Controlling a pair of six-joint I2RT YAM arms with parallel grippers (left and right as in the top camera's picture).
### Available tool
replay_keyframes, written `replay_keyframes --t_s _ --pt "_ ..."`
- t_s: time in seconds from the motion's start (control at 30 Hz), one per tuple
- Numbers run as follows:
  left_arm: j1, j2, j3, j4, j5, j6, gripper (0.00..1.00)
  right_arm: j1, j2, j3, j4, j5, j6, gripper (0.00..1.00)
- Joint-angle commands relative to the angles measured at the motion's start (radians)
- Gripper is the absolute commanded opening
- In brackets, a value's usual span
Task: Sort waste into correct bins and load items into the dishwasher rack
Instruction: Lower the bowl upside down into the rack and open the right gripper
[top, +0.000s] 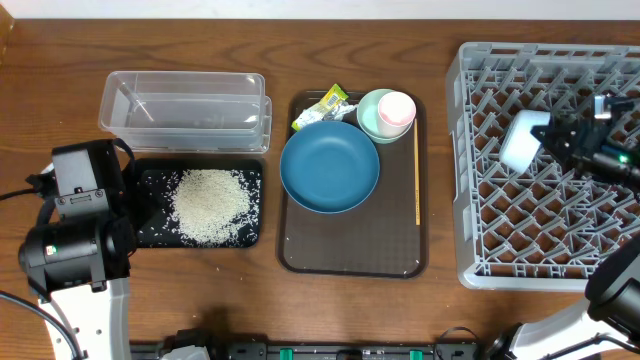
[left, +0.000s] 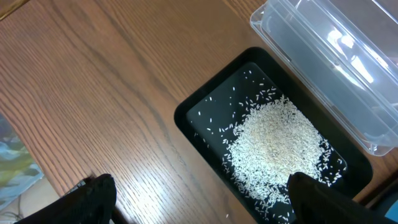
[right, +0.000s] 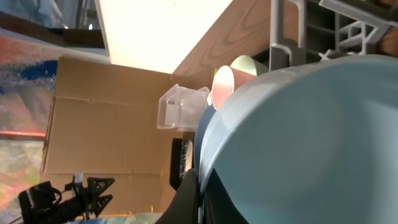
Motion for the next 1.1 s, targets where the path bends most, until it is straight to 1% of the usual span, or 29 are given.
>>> replay_keyframes --t_s 0.0,0.23,0.33,0.4,0.47,0.57,0.7,0.83,0.93,1.07 --pt "0.004 0.005 0.002 -0.004 -0.006 0.002 0.91 -0.003 0.004 0.005 -0.011 0.030 -0.083 0.01" --pt "0.004 0.005 0.002 -0.004 -0.006 0.002 0.91 -0.004 0.004 0.005 -0.040 0.038 -0.087 0.01" --pt "0.005 0.005 0.002 -0.004 -0.006 0.002 0.90 -0.005 0.004 0.005 -0.064 -0.044 -0.116 0.01" --pt "0.004 0.005 0.002 -0.004 -0.006 0.002 0.90 -0.005 0.004 0.005 -0.084 -0.065 -0.116 0.01" --pt "0.004 0.005 0.002 -0.004 -0.006 0.002 0.90 -0.008 0.004 0.005 -0.097 -0.025 -0.115 0.01" --pt "0.004 0.005 0.002 -0.004 -0.006 0.002 0.91 -0.022 0.004 0.005 -0.100 0.107 -0.077 0.01" --pt "0.004 0.005 0.002 -0.004 -0.006 0.002 0.91 -0.060 0.004 0.005 -0.107 0.235 -0.045 0.01" --pt "0.005 0.005 0.002 -0.004 -0.006 0.002 0.90 -0.113 -0.001 0.005 -0.127 0.258 -0.040 0.08" --pt "0.004 0.005 0.002 -0.004 -0.006 0.002 0.90 -0.154 -0.011 0.005 -0.153 0.262 -0.040 0.11" --pt "0.005 0.005 0.002 -0.004 -0.006 0.002 0.90 -0.196 -0.036 0.005 -0.192 0.309 -0.040 0.19"
